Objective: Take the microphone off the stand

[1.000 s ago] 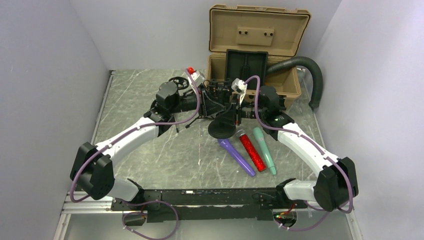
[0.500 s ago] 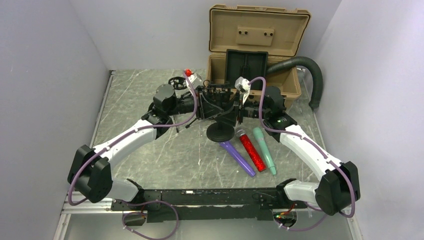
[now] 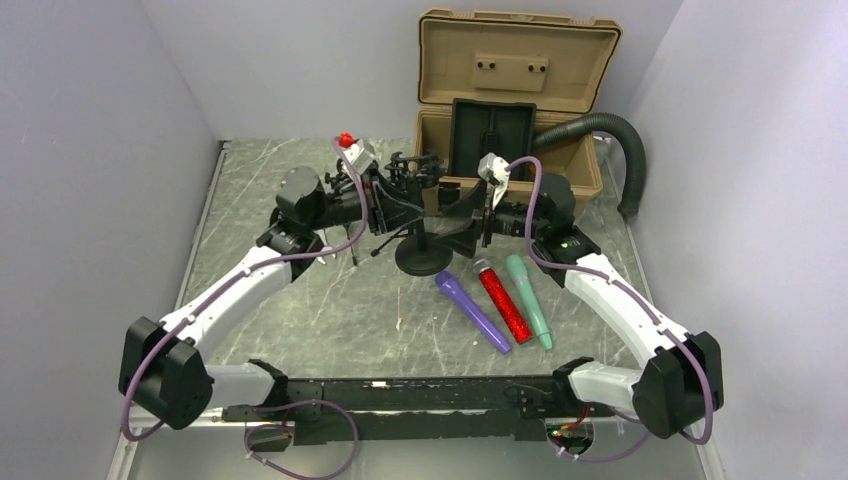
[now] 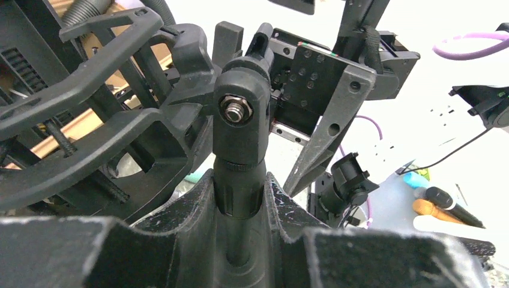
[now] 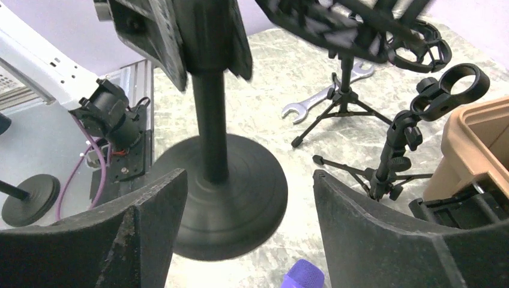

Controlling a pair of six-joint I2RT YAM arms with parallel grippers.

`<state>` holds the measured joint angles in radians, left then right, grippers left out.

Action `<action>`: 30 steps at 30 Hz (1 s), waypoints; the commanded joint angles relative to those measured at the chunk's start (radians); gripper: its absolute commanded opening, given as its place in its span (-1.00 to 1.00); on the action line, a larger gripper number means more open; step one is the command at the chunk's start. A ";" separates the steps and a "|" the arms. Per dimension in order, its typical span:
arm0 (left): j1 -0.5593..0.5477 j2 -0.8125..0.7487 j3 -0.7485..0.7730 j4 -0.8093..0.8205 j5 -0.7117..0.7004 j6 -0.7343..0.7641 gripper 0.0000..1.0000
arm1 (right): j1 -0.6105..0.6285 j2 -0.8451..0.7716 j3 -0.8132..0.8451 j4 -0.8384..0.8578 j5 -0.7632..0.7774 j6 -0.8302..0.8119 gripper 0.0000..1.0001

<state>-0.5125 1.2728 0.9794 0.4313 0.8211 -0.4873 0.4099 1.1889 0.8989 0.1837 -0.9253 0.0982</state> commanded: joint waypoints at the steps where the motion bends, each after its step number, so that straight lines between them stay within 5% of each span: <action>1: 0.021 -0.097 0.016 0.021 0.047 0.067 -1.00 | -0.013 -0.040 -0.017 0.047 -0.020 -0.017 0.65; 7: 0.052 -0.147 0.038 -0.058 0.061 0.127 -1.00 | -0.035 -0.055 -0.033 0.073 -0.024 0.000 0.97; 14: 0.105 -0.185 0.109 -0.188 -0.002 0.198 -1.00 | -0.068 -0.086 -0.039 0.073 0.000 0.004 1.00; 23: 0.267 -0.264 0.233 -0.410 -0.223 0.300 -1.00 | -0.105 -0.118 -0.047 0.076 0.015 0.005 1.00; 30: 0.369 -0.300 0.268 -0.503 -0.524 0.406 -1.00 | -0.109 -0.116 -0.049 0.084 0.020 0.014 1.00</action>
<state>-0.1894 1.0080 1.2007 -0.0750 0.5156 -0.1661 0.3069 1.0901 0.8551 0.2111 -0.9157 0.1062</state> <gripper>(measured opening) 0.295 0.997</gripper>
